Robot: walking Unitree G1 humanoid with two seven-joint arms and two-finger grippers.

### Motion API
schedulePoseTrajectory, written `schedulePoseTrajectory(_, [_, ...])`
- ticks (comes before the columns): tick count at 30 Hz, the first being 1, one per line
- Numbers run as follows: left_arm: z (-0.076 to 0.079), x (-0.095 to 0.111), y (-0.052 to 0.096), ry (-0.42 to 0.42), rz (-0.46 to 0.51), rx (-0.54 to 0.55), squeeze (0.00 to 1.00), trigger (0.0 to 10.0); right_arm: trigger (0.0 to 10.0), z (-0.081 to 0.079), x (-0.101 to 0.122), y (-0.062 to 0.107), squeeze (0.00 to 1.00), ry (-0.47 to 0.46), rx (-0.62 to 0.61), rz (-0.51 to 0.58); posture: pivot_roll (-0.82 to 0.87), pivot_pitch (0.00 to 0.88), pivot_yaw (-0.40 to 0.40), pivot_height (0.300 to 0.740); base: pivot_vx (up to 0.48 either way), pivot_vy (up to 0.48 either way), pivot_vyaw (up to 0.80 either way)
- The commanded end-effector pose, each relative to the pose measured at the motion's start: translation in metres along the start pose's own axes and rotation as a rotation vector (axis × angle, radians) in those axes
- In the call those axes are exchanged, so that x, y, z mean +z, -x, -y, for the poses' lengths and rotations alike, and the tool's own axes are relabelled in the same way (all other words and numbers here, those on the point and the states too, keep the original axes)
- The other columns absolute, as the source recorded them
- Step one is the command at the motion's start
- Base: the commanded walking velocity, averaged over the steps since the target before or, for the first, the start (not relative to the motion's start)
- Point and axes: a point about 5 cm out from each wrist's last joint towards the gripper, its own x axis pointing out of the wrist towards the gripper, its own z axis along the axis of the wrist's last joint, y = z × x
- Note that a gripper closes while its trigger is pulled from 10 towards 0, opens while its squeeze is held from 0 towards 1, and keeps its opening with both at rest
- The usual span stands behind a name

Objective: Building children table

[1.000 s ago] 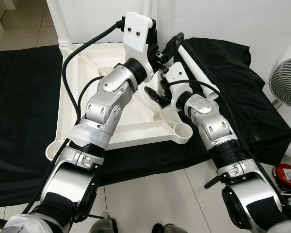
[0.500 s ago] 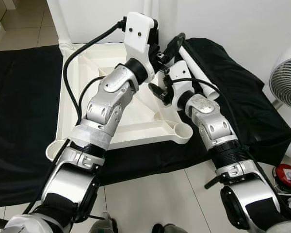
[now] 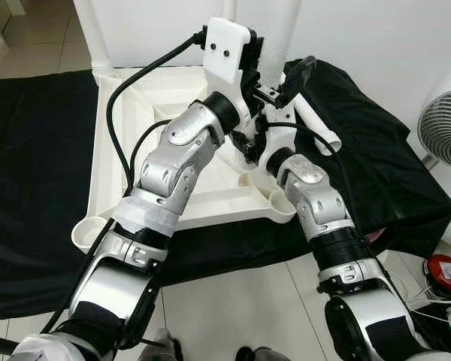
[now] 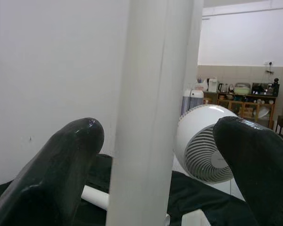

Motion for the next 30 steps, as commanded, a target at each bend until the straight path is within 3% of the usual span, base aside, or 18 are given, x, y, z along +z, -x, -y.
schedulePoseTrajectory(1, [0.004, 0.003, 0.002, -0.010, 0.008, -0.117, 0.00, 10.0, 10.0, 0.005, 0.000, 0.002, 0.00, -0.039, -0.037, 0.011, 0.03, 0.009, -0.044, 0.740, 0.000, 0.000, 0.00])
schedulePoseTrajectory(10, [-0.008, 0.008, 0.007, -0.004, 0.024, -0.052, 0.00, 10.0, 10.0, 0.014, -0.002, 0.008, 0.00, -0.056, -0.101, 0.025, 0.03, 0.000, -0.041, 0.740, 0.000, 0.000, 0.00])
schedulePoseTrajectory(13, [-0.016, 0.001, 0.020, -0.010, 0.004, 0.007, 0.00, 10.0, 10.0, 0.021, -0.009, 0.016, 0.00, -0.057, -0.153, 0.013, 0.03, 0.000, -0.039, 0.740, 0.000, 0.000, 0.00])
schedulePoseTrajectory(15, [-0.016, 0.001, 0.020, -0.010, 0.004, 0.007, 0.00, 10.0, 10.0, 0.021, -0.009, 0.016, 0.00, -0.057, -0.153, 0.013, 0.03, 0.000, -0.039, 0.740, 0.000, 0.000, 0.00])
schedulePoseTrajectory(20, [-0.021, -0.016, 0.039, -0.073, -0.052, 0.085, 0.00, 10.0, 10.0, 0.026, -0.017, 0.025, 0.00, -0.046, -0.184, -0.014, 0.03, 0.000, -0.038, 0.740, 0.000, 0.000, 0.00])
schedulePoseTrajectory(27, [-0.020, -0.018, 0.046, -0.062, -0.060, 0.061, 0.00, 10.0, 10.0, 0.028, -0.025, 0.030, 0.00, -0.021, -0.150, -0.080, 0.03, 0.001, -0.037, 0.740, 0.000, 0.000, 0.00])
schedulePoseTrajectory(30, [-0.009, -0.010, 0.042, -0.096, -0.038, -0.038, 0.00, 10.0, 10.0, 0.029, -0.026, 0.027, 0.00, 0.028, -0.130, -0.110, 0.03, 0.004, -0.036, 0.740, 0.000, 0.000, 0.00])
